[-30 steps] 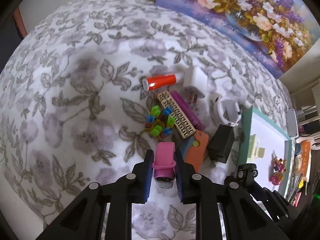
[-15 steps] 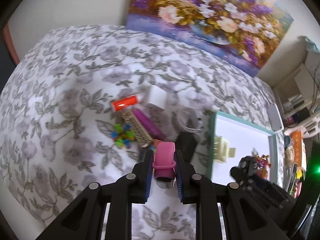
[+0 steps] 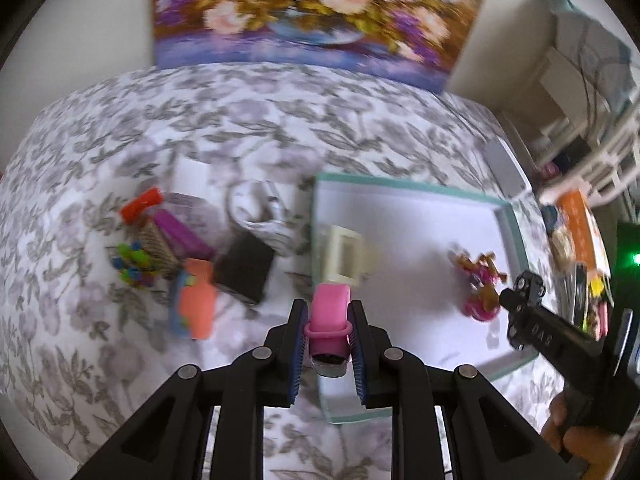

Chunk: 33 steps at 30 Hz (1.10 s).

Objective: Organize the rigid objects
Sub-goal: 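Carry the car with the right tool while the left tool carries the band to the tray, then open the right tool releasing the car in the tray while the left tool releases the band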

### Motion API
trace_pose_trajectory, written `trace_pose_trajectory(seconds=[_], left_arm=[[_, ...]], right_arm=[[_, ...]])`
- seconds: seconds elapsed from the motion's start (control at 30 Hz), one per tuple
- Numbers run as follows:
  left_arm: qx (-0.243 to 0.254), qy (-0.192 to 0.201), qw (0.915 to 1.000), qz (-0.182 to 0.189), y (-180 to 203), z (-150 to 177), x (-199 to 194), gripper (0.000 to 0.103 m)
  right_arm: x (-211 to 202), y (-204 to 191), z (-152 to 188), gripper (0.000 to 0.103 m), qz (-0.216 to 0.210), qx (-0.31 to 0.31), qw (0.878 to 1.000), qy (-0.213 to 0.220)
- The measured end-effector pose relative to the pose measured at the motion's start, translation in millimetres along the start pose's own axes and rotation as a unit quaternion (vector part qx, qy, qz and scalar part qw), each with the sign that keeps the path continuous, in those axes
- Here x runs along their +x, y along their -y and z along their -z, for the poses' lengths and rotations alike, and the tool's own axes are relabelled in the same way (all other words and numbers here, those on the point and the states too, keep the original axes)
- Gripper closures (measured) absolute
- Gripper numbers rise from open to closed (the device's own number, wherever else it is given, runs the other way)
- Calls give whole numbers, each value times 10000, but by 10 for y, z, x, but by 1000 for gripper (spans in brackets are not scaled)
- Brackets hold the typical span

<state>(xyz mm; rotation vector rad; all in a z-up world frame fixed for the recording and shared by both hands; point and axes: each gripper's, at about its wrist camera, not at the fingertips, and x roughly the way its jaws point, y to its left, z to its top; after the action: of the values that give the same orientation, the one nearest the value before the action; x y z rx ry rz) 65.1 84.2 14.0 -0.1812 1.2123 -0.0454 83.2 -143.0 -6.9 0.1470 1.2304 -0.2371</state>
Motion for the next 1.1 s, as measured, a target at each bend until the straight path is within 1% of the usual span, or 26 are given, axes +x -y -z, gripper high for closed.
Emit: trace_pose_trajectory(seconds=[0.17,0.3,0.5,0.6,0.8,0.87,0.9,0.93,0.97,1.0,1.03,1.1], left_arm=[[346,-165,9992,57,326,98,131,81],[525,-326,9980,116,507,165,253,81],[735,-523,9959,21,614,231,470,81],[815,-641,9946,-84,642,258,588,81],[907,-659,9936,-157,668,274,614,80],[916,-668,9934,-178,674,276,618,72],[912,-670,9934,-176,674,273,618,60],[899,-665,9936,-175,676,266,617,46],[882,-649,9938,-170,678,252,619,40],[868,-625,9941,-161,671,250,602,35],[848,-589,9945,-147,666,243,581,35],[838,-544,9949,-118,658,234,544,33]], right_arm=[[49,219,-19,69,84,207,9997,-31],[103,331,-19,69,191,300,9993,-79],[386,360,44,69,220,333,9978,-531],[437,365,63,68,250,338,9972,-622],[433,392,64,68,251,423,9966,-664],[429,402,56,68,262,462,9964,-660],[425,408,56,65,276,482,9963,-651],[419,411,54,61,285,496,9963,-639],[411,415,53,59,282,512,9963,-622],[402,431,48,52,274,528,9964,-608],[394,447,37,47,260,533,9965,-590],[373,458,19,45,262,526,9969,-524]])
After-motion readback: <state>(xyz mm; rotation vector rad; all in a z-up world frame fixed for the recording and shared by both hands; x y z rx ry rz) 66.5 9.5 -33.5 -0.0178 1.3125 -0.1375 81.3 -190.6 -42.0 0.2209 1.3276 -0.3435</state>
